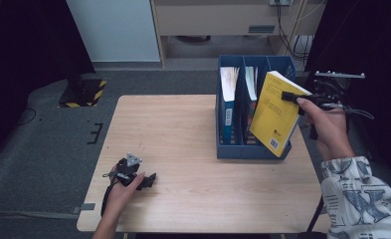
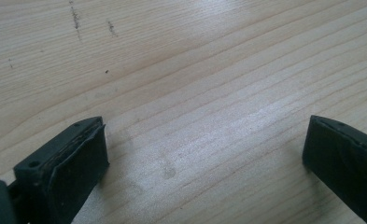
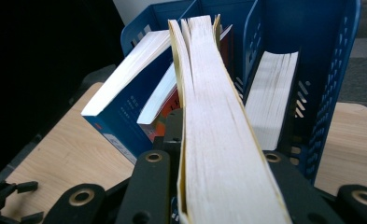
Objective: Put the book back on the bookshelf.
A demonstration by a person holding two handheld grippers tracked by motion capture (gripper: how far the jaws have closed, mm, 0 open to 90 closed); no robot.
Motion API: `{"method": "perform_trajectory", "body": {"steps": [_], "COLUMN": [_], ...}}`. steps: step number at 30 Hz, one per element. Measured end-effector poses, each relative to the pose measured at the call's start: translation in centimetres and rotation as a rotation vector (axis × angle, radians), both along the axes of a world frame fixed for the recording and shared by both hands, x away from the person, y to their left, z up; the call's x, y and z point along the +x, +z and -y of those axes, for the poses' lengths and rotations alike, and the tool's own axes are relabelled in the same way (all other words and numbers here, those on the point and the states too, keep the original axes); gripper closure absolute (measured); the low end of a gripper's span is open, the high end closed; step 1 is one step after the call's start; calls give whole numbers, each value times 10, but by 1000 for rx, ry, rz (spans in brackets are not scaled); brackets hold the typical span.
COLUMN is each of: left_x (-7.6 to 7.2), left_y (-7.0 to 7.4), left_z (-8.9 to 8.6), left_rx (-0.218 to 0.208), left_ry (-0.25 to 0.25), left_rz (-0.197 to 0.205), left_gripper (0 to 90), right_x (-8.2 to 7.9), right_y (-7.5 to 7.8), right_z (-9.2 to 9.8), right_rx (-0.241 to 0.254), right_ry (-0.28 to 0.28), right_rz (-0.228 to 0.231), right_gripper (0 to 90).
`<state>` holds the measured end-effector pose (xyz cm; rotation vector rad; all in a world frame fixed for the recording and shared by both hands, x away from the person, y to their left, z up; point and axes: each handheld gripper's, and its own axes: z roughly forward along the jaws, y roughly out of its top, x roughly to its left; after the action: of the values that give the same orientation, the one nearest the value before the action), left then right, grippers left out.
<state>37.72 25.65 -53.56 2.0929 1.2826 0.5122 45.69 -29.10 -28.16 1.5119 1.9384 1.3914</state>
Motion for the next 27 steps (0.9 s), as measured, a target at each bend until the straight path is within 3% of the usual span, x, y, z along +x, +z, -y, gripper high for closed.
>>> {"method": "perform_trajectory", "body": {"steps": [10,27], "left_x": [0,0], "left_y": [0,0], "left_z": [0,1], "left_rx": [0,-3], "left_ry": [-1,0], "left_rz": [0,3], "left_gripper": [0,0], "right_x": [5,21], "right_y": [3,5], "right_z": [1,-17], "right_rx": [-25,-2], "right_ry": [-31,-90], "right_rz": [5,39], "right_gripper": [749,748]}}
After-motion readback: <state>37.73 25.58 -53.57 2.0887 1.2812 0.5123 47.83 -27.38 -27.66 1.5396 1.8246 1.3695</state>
